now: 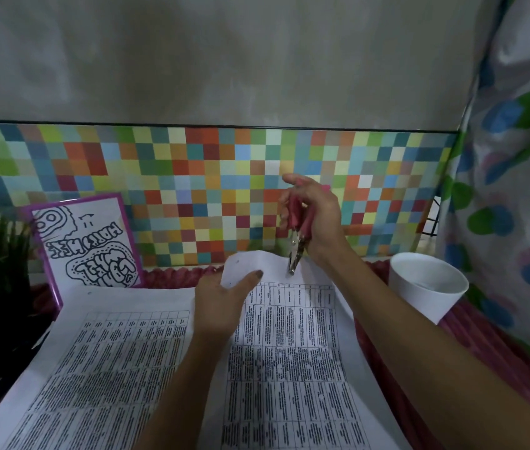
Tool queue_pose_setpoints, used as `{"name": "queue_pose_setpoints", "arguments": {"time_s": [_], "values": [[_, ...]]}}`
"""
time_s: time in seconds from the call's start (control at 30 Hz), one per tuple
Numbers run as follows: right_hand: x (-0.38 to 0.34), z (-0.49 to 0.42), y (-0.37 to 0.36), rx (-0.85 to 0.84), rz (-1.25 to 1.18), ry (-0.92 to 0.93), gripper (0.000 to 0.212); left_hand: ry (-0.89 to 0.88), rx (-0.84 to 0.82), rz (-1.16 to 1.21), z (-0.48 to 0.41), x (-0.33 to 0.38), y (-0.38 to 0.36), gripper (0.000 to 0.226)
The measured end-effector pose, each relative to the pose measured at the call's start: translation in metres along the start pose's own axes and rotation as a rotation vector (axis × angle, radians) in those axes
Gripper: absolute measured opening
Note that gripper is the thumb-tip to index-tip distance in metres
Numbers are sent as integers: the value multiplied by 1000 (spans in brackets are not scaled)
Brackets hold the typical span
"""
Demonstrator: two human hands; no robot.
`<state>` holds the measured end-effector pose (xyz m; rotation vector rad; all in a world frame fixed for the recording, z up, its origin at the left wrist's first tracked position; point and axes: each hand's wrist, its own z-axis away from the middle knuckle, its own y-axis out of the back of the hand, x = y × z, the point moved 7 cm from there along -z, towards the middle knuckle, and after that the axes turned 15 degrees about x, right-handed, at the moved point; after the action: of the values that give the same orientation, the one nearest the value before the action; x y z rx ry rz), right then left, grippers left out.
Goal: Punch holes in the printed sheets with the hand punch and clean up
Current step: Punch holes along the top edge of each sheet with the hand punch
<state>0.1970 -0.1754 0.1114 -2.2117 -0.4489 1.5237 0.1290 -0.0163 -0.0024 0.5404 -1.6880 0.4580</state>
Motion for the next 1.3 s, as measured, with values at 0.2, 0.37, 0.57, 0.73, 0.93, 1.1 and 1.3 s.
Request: {"name": "queue_pose_setpoints", "arguments": {"time_s": [0.2, 0.37, 0.57, 0.73, 0.93, 1.1, 1.3], "values": [[4, 9, -1, -39, 39, 72, 31, 12, 38, -62, -1, -5, 0, 30], [7, 5, 0, 22, 42, 86, 18, -212, 91, -243, -3, 14, 8, 72], [12, 11, -10, -19, 60, 73, 21, -1034, 130, -558, 32, 58, -10, 38], [15, 13, -15, -35, 35, 84, 20, -1040, 43, -544, 30, 44, -18, 13], [19, 17, -15, -37, 28, 63, 23, -996, -8, -471, 31, 45, -18, 17], [14, 23, -10, -54, 94, 57, 31, -944, -79, -501, 33, 46, -25, 9], [13, 28, 5, 144, 98, 69, 19, -926, -78, -544, 34, 48, -27, 7]]}}
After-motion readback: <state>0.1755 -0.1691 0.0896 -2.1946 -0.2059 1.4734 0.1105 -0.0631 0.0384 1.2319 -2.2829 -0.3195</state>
